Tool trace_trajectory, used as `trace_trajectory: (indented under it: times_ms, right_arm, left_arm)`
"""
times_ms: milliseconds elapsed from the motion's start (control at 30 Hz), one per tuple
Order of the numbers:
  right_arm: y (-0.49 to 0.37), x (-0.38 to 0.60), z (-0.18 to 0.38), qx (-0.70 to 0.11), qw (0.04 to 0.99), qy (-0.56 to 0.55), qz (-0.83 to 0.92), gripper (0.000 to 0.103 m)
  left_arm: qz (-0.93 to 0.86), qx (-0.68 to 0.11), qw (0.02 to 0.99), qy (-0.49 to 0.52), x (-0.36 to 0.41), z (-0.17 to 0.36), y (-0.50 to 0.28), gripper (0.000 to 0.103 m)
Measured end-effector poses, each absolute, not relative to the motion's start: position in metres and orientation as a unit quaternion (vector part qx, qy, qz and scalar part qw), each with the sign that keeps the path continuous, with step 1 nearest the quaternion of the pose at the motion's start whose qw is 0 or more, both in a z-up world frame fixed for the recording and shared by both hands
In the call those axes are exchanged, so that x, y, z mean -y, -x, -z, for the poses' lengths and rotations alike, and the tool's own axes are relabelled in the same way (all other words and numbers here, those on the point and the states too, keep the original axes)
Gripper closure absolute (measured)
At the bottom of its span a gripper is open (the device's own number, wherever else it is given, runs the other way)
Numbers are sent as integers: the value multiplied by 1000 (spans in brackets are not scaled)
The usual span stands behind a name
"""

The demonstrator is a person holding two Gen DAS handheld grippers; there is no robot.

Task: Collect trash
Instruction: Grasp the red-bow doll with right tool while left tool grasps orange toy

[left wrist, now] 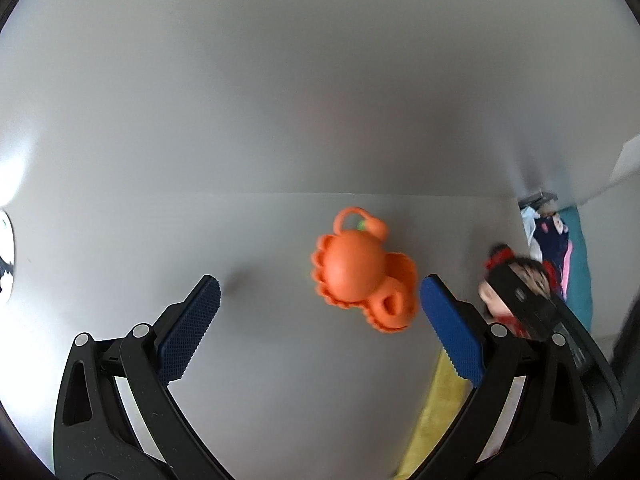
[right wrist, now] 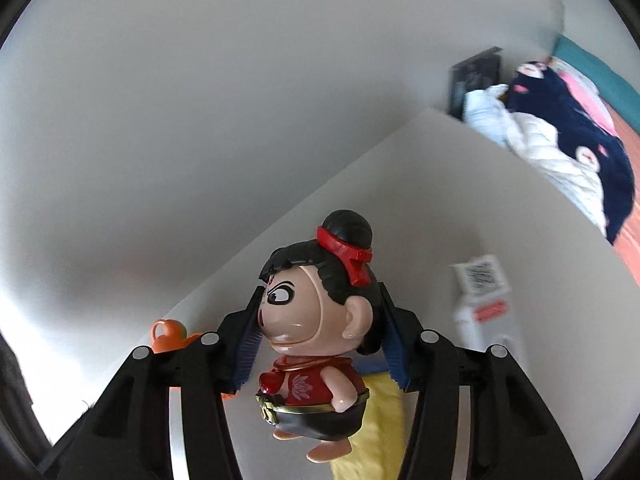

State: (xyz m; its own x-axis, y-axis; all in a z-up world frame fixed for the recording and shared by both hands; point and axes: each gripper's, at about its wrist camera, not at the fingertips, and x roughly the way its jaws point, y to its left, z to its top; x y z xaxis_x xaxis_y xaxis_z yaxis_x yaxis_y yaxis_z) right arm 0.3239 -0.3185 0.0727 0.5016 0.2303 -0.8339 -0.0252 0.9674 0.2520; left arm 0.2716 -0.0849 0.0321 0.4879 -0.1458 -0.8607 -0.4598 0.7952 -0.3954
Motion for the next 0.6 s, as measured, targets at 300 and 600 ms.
trace_trajectory:
  times_ms: [300, 600]
  right_arm:
    - [-307, 331, -90, -483, 866, -112, -68, 49]
    - [-302, 339, -88, -480, 867, -122, -57, 49]
  left_arm:
    - [-180, -492, 797, 302, 111, -29, -302, 10]
    - [-117, -478, 816, 304, 113, -29, -299, 65]
